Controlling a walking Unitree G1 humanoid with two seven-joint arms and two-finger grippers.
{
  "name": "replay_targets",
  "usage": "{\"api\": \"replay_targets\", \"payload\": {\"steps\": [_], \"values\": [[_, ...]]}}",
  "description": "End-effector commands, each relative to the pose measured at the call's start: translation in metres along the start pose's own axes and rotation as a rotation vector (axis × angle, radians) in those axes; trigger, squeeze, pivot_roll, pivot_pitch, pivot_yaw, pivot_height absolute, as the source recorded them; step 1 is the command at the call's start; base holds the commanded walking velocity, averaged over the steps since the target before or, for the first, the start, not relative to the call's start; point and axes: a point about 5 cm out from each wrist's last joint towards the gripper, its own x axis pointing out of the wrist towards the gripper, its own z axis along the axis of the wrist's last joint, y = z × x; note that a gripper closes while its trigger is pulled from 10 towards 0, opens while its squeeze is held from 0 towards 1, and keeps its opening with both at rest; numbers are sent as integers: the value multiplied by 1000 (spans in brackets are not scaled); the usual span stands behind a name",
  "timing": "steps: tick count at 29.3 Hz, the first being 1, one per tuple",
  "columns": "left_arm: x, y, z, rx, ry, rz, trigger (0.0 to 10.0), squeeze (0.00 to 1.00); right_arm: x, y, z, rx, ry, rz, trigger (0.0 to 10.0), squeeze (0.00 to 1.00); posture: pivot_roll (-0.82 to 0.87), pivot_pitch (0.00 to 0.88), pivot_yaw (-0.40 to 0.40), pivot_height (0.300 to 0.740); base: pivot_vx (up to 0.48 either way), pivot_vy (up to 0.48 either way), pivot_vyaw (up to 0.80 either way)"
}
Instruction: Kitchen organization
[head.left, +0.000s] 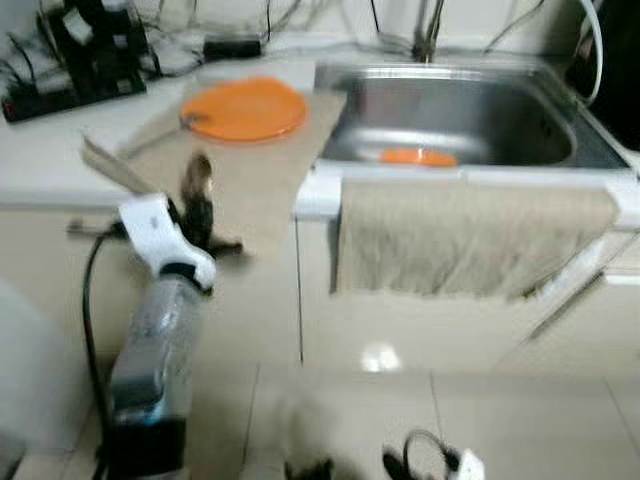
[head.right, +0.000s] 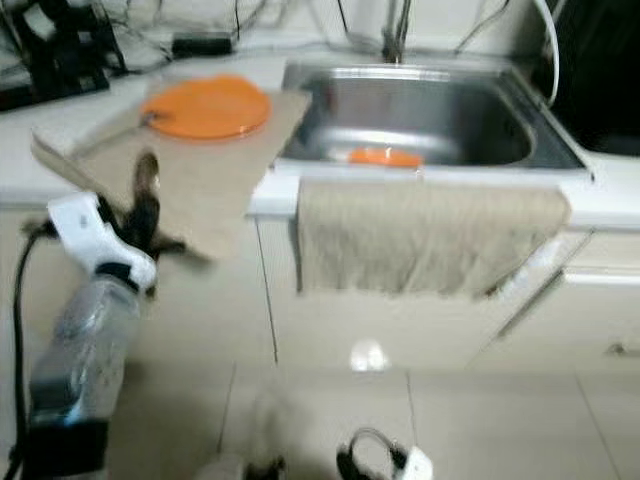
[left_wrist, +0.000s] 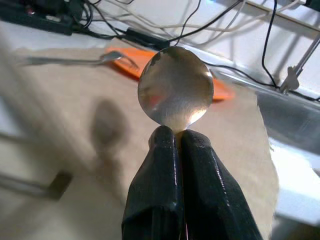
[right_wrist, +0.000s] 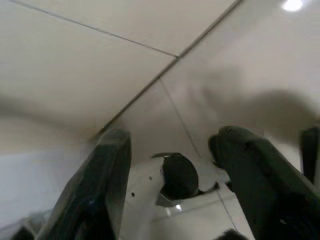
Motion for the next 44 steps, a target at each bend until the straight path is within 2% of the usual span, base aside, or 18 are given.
{"api": "replay_targets", "payload": {"steps": [1,17,20,22,23,24,26,34,44], "values": [[-1,-2,-3,-6,11,-5,0,0,9,248,210,-998,-856,303,10000,0,106,0,-12,740,0,0,0],[-4,-2,-6,-5,28,-1,0,0,15,242,206,-1004,-833,294,10000,0,106,0,-11,740,0,0,0],[-3,-2,-6,-3,30,-2,0,0,24,231,204,-981,-787,258,10000,0,108,0,-11,740,0,0,0],[-3,-3,-7,2,32,-7,0,0,39,215,200,-950,-690,206,10000,0,108,0,-11,740,0,0,0],[-3,-3,-7,2,32,-7,0,0,39,215,200,-950,-690,206,10000,0,108,0,-11,740,0,0,0],[-3,-3,-7,1,33,-7,0,0,44,204,198,-929,-649,166,10000,0,116,0,-12,740,0,0,0],[-3,-4,-7,2,33,-7,0,0,48,195,195,-937,-618,144,10000,0,116,0,-12,740,0,0,0],[-4,-1,-7,12,39,1,0,0,47,204,192,-972,-636,178,10000,0,123,0,-14,740,0,0,0],[-2,-3,-7,13,43,-2,0,0,47,206,192,-984,-642,185,10000,0,120,0,-14,740,0,0,0]]}}
